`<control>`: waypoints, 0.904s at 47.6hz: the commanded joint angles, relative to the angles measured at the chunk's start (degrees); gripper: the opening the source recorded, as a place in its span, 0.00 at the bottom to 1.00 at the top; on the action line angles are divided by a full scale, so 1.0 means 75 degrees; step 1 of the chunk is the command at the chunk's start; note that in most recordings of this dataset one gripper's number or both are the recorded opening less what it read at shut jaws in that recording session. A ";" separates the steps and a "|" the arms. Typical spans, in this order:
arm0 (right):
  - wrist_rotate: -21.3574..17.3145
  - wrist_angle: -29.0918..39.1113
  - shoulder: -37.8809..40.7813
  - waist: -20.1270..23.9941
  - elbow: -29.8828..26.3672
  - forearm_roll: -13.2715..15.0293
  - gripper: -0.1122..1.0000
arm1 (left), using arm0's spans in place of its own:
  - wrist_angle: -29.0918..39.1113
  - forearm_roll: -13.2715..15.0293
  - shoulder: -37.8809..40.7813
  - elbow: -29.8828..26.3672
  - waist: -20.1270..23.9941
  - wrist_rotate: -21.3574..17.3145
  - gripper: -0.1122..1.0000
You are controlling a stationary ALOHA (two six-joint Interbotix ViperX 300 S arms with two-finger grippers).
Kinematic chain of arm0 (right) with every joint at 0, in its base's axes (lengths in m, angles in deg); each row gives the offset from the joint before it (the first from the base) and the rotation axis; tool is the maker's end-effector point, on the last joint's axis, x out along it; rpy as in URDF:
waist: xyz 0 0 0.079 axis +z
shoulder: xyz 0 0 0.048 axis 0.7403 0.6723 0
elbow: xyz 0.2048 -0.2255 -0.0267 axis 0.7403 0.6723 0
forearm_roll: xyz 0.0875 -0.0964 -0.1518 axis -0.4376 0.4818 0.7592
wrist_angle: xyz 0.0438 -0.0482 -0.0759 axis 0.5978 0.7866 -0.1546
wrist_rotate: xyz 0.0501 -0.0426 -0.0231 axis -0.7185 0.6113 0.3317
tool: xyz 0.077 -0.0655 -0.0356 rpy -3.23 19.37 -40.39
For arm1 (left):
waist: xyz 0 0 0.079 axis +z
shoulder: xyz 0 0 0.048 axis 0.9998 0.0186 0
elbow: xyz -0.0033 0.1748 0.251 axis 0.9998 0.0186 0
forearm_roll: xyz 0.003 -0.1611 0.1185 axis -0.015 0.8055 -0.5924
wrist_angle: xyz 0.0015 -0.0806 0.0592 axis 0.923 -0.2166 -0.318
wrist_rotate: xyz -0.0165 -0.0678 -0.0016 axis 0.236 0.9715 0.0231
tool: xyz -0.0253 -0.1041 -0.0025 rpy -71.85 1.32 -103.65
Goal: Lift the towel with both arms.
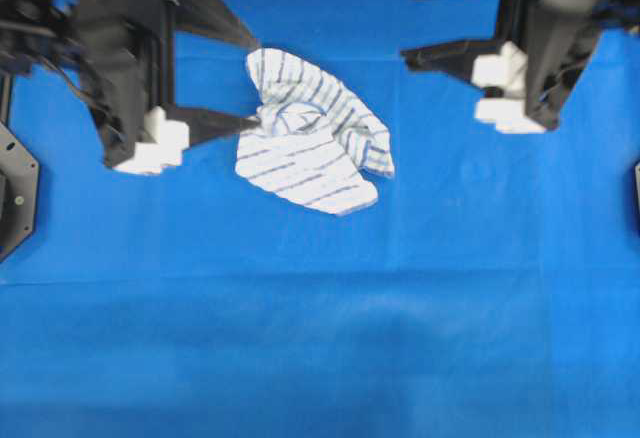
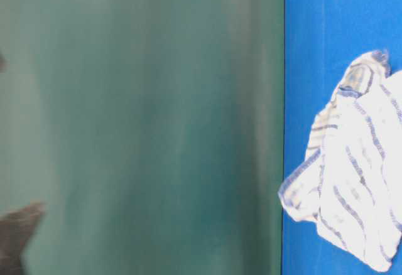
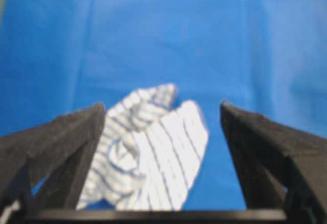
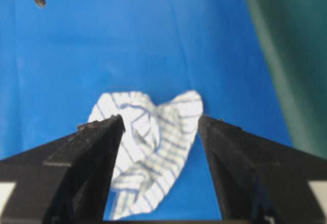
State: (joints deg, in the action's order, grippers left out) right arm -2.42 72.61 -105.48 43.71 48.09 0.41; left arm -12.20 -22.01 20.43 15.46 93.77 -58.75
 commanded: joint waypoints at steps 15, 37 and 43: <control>-0.0574 -0.1910 0.0352 0.0023 0.1840 -0.0023 0.67 | -0.1969 0.0035 0.0340 0.2016 -0.0328 0.0023 0.90; -0.1195 -0.3469 0.2180 0.0035 0.2742 -0.0035 0.67 | -0.3656 0.0047 0.2262 0.2883 -0.0762 0.0270 0.90; -0.1348 -0.3820 0.2730 0.0035 0.2777 -0.0023 0.67 | -0.3879 0.0047 0.2918 0.2801 -0.0773 0.0293 0.90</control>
State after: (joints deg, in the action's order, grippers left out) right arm -12.17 45.72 -86.32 43.71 69.36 0.23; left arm -39.89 -21.75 40.29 37.61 88.23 -56.47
